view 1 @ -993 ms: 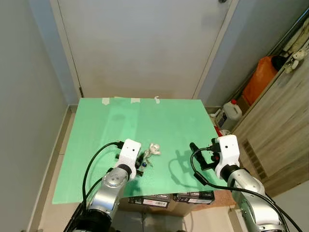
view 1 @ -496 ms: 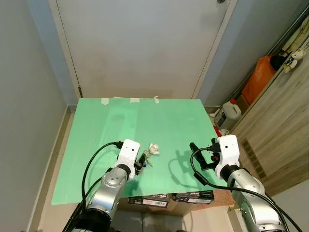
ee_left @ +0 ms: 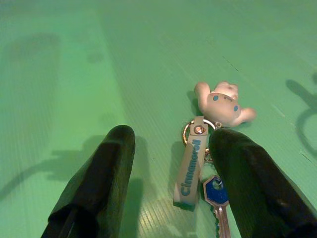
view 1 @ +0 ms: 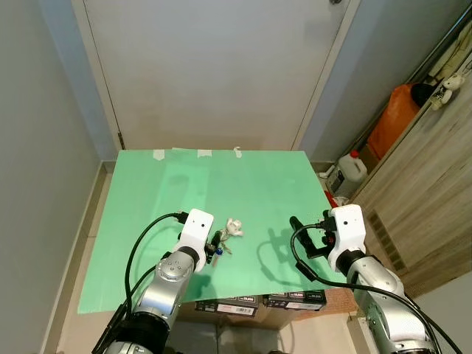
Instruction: Hang keys on a hook
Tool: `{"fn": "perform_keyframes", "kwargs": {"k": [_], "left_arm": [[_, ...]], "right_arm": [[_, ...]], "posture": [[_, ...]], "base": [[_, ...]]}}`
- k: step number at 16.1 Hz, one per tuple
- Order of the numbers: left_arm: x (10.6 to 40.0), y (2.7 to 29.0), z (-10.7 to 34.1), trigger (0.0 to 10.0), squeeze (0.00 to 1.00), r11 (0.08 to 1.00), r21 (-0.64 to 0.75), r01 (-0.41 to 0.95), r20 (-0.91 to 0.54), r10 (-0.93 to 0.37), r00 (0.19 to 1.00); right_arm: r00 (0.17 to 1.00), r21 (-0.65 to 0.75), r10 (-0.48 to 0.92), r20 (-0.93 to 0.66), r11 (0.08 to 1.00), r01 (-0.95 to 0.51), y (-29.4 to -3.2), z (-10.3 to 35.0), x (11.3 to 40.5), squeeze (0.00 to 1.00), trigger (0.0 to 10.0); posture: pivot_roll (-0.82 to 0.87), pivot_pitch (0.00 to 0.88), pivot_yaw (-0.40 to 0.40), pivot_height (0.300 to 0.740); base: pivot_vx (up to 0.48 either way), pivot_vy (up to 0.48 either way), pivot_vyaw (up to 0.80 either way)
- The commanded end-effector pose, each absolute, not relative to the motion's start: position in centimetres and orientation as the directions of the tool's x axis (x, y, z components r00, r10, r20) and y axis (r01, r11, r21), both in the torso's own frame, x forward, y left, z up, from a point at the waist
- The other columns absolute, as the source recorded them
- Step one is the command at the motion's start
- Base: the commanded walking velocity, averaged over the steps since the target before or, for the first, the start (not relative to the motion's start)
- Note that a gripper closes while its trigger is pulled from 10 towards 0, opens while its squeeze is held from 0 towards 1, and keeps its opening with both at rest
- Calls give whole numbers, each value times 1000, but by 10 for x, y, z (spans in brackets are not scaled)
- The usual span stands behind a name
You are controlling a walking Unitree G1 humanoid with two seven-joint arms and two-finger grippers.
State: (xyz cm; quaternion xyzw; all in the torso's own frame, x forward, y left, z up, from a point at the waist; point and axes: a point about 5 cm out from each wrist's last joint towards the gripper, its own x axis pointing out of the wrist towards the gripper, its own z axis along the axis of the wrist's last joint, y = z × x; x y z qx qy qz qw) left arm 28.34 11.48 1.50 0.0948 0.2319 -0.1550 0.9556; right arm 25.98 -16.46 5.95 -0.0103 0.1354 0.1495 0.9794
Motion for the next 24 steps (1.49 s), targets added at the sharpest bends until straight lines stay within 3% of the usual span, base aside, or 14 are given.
{"fn": "perform_keyframes", "kwargs": {"k": [1, 12, 24], "left_arm": [[286, 111, 17, 10000, 0, 931, 113, 348, -468, -259, 845], [283, 110, 3, 10000, 0, 946, 32, 321, -530, -256, 808], [281, 123, -15, 10000, 0, 954, 93, 286, -624, -168, 763]], "right_arm": [[924, 6, 275, -264, 959, -284, -169, 61, 262, 0, 10000], [919, 2, 285, -272, 955, -295, -171, 62, 257, 0, 10000], [906, -18, 294, -303, 949, -314, -185, 65, 245, 0, 10000]], "posture": [[-29, 1, -100, 736], [-38, 10, -113, 736], [-93, 50, -149, 736]], "base": [[0, 0, 0], [0, 0, 0], [0, 0, 0]]}}
